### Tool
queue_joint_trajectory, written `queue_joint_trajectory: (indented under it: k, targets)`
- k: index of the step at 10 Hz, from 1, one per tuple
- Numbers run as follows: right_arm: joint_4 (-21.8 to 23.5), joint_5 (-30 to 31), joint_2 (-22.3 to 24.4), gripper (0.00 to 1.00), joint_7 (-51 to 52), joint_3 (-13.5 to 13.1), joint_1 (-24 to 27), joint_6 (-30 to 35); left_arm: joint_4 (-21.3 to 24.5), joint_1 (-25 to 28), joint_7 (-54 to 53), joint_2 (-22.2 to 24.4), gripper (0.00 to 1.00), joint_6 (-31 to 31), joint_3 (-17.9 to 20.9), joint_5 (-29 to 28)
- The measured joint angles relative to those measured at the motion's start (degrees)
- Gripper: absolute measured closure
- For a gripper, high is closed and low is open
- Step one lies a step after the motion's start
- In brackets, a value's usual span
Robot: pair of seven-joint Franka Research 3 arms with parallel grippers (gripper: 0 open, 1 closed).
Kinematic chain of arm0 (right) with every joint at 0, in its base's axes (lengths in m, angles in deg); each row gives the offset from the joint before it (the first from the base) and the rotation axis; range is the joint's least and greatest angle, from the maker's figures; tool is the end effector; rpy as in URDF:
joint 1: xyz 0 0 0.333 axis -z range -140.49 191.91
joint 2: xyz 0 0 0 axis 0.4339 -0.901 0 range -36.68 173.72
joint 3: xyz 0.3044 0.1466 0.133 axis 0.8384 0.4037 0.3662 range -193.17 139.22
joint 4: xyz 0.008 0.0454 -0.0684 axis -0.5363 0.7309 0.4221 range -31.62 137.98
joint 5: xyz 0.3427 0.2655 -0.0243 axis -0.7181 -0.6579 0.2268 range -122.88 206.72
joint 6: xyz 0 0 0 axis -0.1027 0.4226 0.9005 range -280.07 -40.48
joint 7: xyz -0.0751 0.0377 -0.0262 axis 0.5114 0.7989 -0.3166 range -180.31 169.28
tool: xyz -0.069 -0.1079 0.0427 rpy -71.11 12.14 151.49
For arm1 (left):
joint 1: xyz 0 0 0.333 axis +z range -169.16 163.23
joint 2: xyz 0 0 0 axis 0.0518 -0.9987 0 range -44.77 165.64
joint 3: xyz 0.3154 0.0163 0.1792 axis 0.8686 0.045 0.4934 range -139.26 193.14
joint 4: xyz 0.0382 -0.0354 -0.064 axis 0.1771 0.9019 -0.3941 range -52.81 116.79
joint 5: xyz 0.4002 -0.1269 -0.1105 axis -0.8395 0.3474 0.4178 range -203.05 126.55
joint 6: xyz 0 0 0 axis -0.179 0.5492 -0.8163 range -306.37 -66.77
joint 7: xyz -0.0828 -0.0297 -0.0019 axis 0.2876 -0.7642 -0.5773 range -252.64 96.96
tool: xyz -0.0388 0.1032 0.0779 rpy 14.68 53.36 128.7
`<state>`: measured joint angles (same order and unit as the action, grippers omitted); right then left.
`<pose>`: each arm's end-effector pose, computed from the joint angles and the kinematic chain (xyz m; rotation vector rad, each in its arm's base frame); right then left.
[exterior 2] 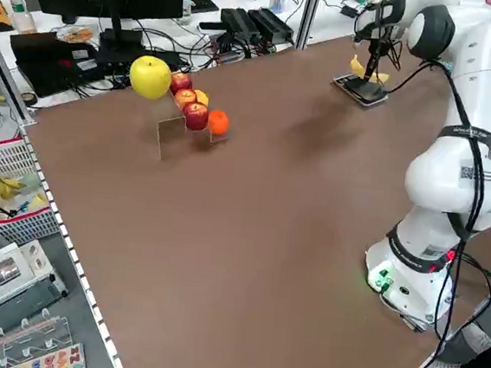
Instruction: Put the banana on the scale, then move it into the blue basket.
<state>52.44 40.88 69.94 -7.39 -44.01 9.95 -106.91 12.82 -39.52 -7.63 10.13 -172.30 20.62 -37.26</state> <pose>0.5922 -0.0130 0.6535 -3.1142 0.0860 -0.0607 0.6327 -0.5556 0.2228 2.8624 0.7820 0.0006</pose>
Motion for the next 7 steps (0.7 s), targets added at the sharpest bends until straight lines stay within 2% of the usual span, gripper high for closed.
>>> queue_joint_trajectory:
  k: [3,4,6,7]
  targets:
    - [0.03,0.00,0.00,0.00,0.00,0.00,0.00,-0.32,-0.06,-0.02,0.00,-1.44,0.59,-0.09,0.02,0.00]
    - [0.03,0.00,0.00,0.00,0.00,0.00,0.00,-0.43,-0.12,-0.05,0.02,-1.64,0.48,-0.10,0.01,0.00]
    - [0.04,0.00,0.00,0.00,0.00,0.01,0.00,-0.53,-0.29,-0.08,0.33,-1.71,0.43,-0.13,0.00,0.01]
    - [0.04,0.01,0.00,0.00,0.00,0.01,0.00,-0.61,-0.60,-0.07,0.39,-1.69,0.36,-0.14,0.01,0.01]
